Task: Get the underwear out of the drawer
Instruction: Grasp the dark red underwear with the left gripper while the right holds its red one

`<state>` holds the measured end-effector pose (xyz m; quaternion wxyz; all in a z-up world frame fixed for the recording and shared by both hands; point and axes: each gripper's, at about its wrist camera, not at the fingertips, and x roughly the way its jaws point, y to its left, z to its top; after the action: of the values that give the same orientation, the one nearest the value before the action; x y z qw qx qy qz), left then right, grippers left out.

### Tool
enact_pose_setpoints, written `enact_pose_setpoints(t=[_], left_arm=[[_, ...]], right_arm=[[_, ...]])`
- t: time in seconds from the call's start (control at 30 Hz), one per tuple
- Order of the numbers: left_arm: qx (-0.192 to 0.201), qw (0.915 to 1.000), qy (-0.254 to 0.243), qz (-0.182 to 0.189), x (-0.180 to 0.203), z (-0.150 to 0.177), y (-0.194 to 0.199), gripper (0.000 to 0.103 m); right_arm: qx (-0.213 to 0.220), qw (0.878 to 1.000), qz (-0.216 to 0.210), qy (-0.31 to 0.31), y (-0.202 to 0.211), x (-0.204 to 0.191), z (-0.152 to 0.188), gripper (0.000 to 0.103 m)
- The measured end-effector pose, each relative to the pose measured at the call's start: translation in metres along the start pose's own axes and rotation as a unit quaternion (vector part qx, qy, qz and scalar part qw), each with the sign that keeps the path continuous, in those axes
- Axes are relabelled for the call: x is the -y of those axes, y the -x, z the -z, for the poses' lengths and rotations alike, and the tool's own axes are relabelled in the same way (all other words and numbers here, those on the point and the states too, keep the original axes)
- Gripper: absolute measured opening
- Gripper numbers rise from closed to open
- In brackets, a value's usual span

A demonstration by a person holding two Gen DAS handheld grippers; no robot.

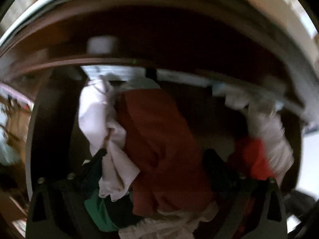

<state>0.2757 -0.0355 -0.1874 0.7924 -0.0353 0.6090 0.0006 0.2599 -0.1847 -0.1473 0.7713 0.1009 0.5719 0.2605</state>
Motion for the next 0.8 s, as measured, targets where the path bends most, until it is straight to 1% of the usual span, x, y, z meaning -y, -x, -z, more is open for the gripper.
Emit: enact_pose_setpoints(t=[0.03, 0.1, 0.17, 0.23, 0.27, 0.3, 0.37, 0.43, 0.47, 0.53, 0.6, 0.63, 0.67, 0.7, 0.73, 0.8], left_arm=[[0.001, 1.0, -0.006, -0.001, 0.001, 0.001, -0.002, 0.099], [0.006, 1.0, 0.0, 0.007, -0.004, 0.002, -0.003, 0.097], [0.006, 0.9995, 0.014, 0.028, -0.013, 0.002, -0.004, 0.087], [0.01, 0.9991, 0.017, 0.038, -0.02, 0.002, -0.003, 0.075], [0.014, 0.9987, 0.017, 0.047, -0.025, 0.002, -0.001, 0.067], [0.016, 0.9983, 0.016, 0.053, -0.027, 0.002, 0.002, 0.063], [0.026, 0.9972, 0.011, 0.07, -0.035, 0.003, 0.009, 0.048], [0.037, 0.9959, -0.003, 0.082, -0.044, 0.006, 0.022, 0.041], [0.042, 0.9955, -0.011, 0.085, -0.047, 0.008, 0.027, 0.039], [0.055, 0.993, -0.029, 0.1, -0.057, 0.015, 0.04, 0.033], [0.059, 0.9912, -0.049, 0.107, -0.064, 0.021, 0.049, 0.028], [0.064, 0.9891, -0.06, 0.118, -0.072, 0.026, 0.057, 0.023], [0.067, 0.9875, -0.065, 0.127, -0.077, 0.035, 0.063, 0.014], [0.069, 0.9855, -0.07, 0.138, -0.084, 0.038, 0.069, 0.009], [0.069, 0.9824, -0.076, 0.156, -0.091, 0.042, 0.075, 0.009], [0.076, 0.981, -0.079, 0.16, -0.093, 0.044, 0.082, 0.009]], right_arm=[[0.002, 1.0, 0.001, -0.004, 0.002, 0.002, 0.001, 0.037], [0.003, 1.0, 0.003, -0.013, 0.003, 0.005, 0.002, 0.037], [0.006, 1.0, -0.002, -0.021, 0.005, 0.007, 0.003, 0.037], [0.009, 1.0, -0.002, -0.025, 0.009, 0.007, 0.004, 0.037], [0.013, 1.0, 0.001, -0.026, 0.012, 0.005, 0.005, 0.037], [0.016, 0.999, 0.003, -0.028, 0.014, 0.005, 0.005, 0.037], [0.023, 0.999, 0.004, -0.032, 0.019, 0.004, 0.004, 0.037], [0.031, 0.999, -0.001, -0.04, 0.027, 0.003, 0.004, 0.037], [0.035, 0.998, -0.006, -0.043, 0.03, 0.003, 0.003, 0.037], [0.043, 0.998, -0.022, -0.051, 0.041, 0.001, 0.003, 0.037], [0.05, 0.996, -0.035, -0.06, 0.05, -0.001, 0.002, 0.037], [0.052, 0.996, -0.038, -0.061, 0.053, -0.002, 0.002, 0.037], [0.054, 0.996, -0.041, -0.061, 0.057, -0.005, 0.002, 0.037], [0.055, 0.996, -0.043, -0.06, 0.059, -0.007, 0.001, 0.037], [0.058, 0.995, -0.048, -0.06, 0.06, -0.009, -0.001, 0.037], [0.064, 0.994, -0.06, -0.059, 0.064, -0.014, -0.004, 0.037]])
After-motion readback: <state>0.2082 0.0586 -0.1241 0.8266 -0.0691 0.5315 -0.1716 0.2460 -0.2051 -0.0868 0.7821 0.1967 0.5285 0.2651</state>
